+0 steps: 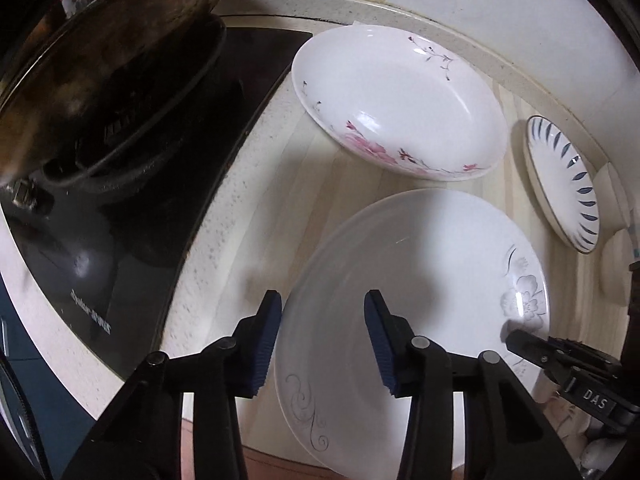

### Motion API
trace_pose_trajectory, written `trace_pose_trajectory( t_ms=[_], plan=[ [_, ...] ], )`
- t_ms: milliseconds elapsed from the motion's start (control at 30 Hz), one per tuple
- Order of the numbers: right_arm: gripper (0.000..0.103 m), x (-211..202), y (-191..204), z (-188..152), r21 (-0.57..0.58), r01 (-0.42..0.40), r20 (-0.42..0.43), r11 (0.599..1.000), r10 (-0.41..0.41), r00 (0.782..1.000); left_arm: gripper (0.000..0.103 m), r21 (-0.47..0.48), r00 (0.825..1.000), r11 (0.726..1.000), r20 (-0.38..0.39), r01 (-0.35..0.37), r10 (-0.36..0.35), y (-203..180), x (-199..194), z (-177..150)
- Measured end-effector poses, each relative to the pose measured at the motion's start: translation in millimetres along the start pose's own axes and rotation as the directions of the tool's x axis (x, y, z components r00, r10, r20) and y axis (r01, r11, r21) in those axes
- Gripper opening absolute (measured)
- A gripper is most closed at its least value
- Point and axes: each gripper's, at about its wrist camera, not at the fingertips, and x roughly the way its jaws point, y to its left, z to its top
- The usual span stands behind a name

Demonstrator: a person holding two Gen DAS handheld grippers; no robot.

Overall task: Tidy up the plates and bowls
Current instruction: 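Grip the rim of the grey-flowered white plate with both tools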

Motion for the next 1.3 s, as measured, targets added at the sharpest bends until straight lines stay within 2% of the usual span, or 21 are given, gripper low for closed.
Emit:
trace_pose_trajectory(
  t_ms=[200,400,733,767,800,833,867,900,933,967,1000,1033,1067,1100,1167,1300],
  plan=[
    [0.023,-28.0,-12.9,-17.2,0.007,0.013,-0.005,1.000,-0.013,1.000,0.040,0.030,1.000,0.999,-0.007,0.023,-0.023,-24.1,-21.6,-17.4],
    [0.023,-73.8,-42.7,-45.6,0.061,0.031,0.006,0.998,-0.032,0.999,0.040,0.089,0.996,0.992,-0.013,0.088,-0.087,-63.7,-43.5,-36.7],
    [0.023,-158.2,-114.0,-102.7,0.191,0.092,0.067,0.977,-0.107,0.992,0.040,0.239,0.981,0.952,-0.065,0.192,-0.181,-156.8,-46.8,-69.0],
    [0.023,-164.5,-122.6,-108.2,0.210,0.098,0.074,0.973,-0.116,0.990,0.038,0.251,0.980,0.948,-0.071,0.198,-0.185,-163.2,-44.7,-70.2],
    [0.023,-168.0,-129.4,-110.9,0.223,0.100,0.077,0.970,-0.119,0.990,0.020,0.259,0.969,0.934,-0.090,0.247,-0.231,-170.0,-44.1,-72.4],
    [0.023,-170.8,-135.2,-113.6,0.235,0.092,0.080,0.968,-0.114,0.990,0.018,0.259,0.950,0.915,-0.123,0.309,-0.286,-177.8,-42.5,-73.4],
    [0.023,-174.3,-141.0,-118.0,0.252,0.052,0.093,0.966,-0.078,0.993,0.019,0.277,0.945,0.904,-0.140,0.325,-0.297,-192.4,-43.7,-78.9],
    [0.022,-174.5,-142.3,-119.0,0.259,0.040,0.100,0.965,-0.069,0.993,0.019,0.325,0.956,0.899,-0.131,0.292,-0.263,-208.0,-44.9,-84.8],
    [0.020,-173.5,-142.2,-119.8,0.258,0.065,0.091,0.964,-0.091,0.992,0.021,0.365,0.965,0.894,-0.130,0.259,-0.227,-221.4,-41.9,-88.5],
    [0.018,-169.7,-141.5,-120.0,0.251,0.136,0.073,0.958,-0.158,0.985,0.020,0.380,0.973,0.897,-0.129,0.227,-0.192,-227.6,-38.0,-91.4],
    [0.015,-163.9,-143.2,-121.4,0.258,0.202,0.043,0.945,-0.220,0.975,0.020,0.370,0.968,0.895,-0.142,0.247,-0.208,-227.4,-35.5,-91.2],
    [0.016,-158.9,-148.5,-122.7,0.271,0.211,0.021,0.939,-0.225,0.974,0.020,0.327,0.961,0.906,-0.154,0.268,-0.229,-221.8,-33.4,-90.9],
    [0.014,-154.6,-153.4,-125.6,0.277,0.175,0.016,0.945,-0.187,0.982,0.019,0.310,0.965,0.917,-0.154,0.252,-0.213,-216.9,-32.1,-90.6],
    [0.014,-155.7,-156.0,-129.3,0.288,0.146,0.032,0.947,-0.162,0.986,0.020,0.309,0.960,0.912,-0.162,0.268,-0.227,-212.2,-33.9,-89.9],
    [0.014,-159.6,-150.3,-133.9,0.253,0.167,0.034,0.953,-0.181,0.983,0.020,0.289,0.967,0.924,-0.132,0.248,-0.218,-203.0,-39.6,-85.7],
    [0.015,-165.6,-156.3,-144.0,0.294,0.119,0.043,0.948,-0.137,0.990,0.020,0.286,0.978,0.936,-0.089,0.207,-0.189,-186.7,-45.5,-78.4]
  ],
)
